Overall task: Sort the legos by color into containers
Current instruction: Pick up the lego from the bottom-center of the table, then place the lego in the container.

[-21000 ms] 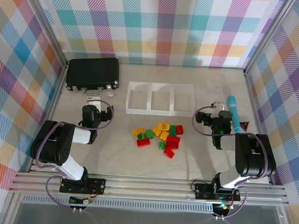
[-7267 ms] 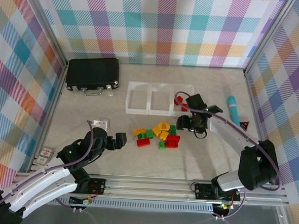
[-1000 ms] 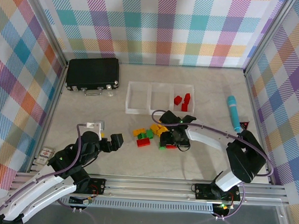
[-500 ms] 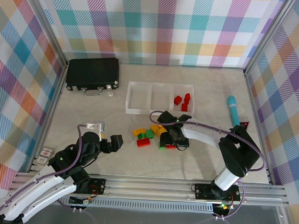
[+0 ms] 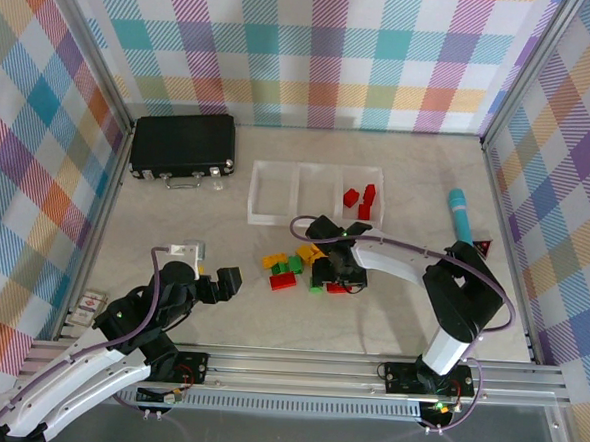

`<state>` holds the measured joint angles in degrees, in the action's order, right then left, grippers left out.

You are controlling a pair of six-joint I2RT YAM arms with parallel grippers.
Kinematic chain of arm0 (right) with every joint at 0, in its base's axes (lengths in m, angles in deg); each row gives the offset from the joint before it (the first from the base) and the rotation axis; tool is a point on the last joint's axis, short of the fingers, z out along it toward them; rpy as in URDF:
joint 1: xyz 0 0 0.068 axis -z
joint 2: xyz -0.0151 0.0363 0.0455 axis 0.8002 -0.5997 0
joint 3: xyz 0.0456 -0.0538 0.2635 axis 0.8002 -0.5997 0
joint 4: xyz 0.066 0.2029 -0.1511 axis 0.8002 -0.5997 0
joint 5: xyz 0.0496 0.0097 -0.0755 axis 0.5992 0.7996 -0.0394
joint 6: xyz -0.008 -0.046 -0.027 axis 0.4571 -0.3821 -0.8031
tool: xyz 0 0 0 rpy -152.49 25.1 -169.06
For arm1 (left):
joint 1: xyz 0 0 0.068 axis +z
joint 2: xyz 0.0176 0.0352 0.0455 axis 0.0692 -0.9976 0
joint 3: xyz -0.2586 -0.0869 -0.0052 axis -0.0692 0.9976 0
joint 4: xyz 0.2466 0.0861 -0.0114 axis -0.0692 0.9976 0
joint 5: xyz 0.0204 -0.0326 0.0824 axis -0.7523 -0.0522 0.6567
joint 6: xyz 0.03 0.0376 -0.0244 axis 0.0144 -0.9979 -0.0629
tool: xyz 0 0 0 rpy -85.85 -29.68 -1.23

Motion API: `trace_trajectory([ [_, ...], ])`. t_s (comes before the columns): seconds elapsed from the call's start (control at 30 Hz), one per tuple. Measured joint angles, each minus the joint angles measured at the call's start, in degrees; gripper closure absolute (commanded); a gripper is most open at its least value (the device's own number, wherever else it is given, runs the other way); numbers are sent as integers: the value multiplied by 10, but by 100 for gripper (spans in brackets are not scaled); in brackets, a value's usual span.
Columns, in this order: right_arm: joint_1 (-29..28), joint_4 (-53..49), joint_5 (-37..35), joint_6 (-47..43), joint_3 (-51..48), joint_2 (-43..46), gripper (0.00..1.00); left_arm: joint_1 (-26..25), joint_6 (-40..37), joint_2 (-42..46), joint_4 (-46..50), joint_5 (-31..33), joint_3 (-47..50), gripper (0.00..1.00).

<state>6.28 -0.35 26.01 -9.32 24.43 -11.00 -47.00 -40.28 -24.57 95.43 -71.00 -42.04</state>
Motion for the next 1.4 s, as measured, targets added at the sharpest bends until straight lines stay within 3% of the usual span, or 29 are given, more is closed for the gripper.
trace_trajectory([
  [0.5, 14, 6, -20, 0, -19, -14, 26, 0, 0, 0, 0, 0, 0, 0],
  [0.83, 15, 9, -21, -2, -19, -12, 43, 0, 0, 0, 0, 0, 0, 0],
  [1.1, 19, -31, -56, -17, -12, 30, 46, 0, 0, -14, -1, 0, 0, 0],
  [1.23, 49, -46, -69, -49, 34, 56, 48, 0, 0, -32, -4, 0, 0, 0],
  [1.4, 133, -44, -69, -115, 127, 57, 49, 0, -3, -54, -5, 0, 0, 0],
])
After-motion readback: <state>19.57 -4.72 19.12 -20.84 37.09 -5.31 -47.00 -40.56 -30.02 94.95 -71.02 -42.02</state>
